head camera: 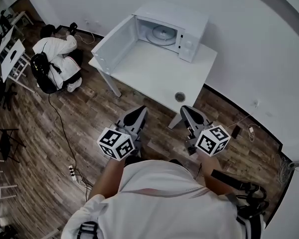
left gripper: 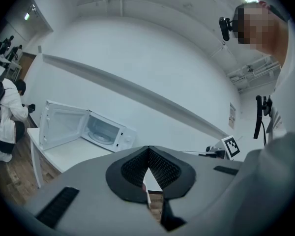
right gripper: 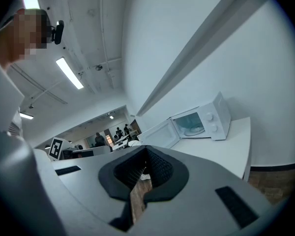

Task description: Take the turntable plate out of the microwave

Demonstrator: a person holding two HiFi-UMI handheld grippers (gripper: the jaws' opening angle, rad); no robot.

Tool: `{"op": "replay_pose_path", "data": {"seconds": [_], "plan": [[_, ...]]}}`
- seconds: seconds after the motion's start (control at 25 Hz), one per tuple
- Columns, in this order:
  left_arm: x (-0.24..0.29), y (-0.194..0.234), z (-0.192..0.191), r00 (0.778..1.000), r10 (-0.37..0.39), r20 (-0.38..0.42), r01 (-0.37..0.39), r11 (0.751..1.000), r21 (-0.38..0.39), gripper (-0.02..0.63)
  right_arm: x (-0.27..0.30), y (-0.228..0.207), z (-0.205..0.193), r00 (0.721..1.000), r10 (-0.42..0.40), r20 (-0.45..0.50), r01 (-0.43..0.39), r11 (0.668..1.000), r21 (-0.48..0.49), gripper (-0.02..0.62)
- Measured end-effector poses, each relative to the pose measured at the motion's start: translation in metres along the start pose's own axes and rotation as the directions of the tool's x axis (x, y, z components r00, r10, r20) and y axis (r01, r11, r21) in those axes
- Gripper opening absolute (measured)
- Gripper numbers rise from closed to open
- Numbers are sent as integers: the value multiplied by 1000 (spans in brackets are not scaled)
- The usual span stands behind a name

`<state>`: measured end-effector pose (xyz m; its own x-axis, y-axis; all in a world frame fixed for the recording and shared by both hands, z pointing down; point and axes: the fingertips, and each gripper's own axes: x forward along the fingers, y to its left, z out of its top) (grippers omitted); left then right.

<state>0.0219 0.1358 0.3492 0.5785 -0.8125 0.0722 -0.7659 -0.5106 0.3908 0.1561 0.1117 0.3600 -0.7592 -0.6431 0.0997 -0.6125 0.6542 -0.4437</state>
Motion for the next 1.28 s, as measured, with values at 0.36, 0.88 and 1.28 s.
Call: {"op": "replay_pose_path", "data": {"seconds": [0.36,0.88,1.28], "plan": [[9,108,51,1000,-20,12,21,1000,-21,11,113,15,14,999,-35,-17,35,999,-23,2],[52,220,87,991,-130,-43,130,991,6,11,230,16,23,987,-164,-4,163,986,-44,2],[101,232,83,976,-197,-94,197,980,-15,11,248,-26,36,975,-221,16,221,975,-11,2]]}}
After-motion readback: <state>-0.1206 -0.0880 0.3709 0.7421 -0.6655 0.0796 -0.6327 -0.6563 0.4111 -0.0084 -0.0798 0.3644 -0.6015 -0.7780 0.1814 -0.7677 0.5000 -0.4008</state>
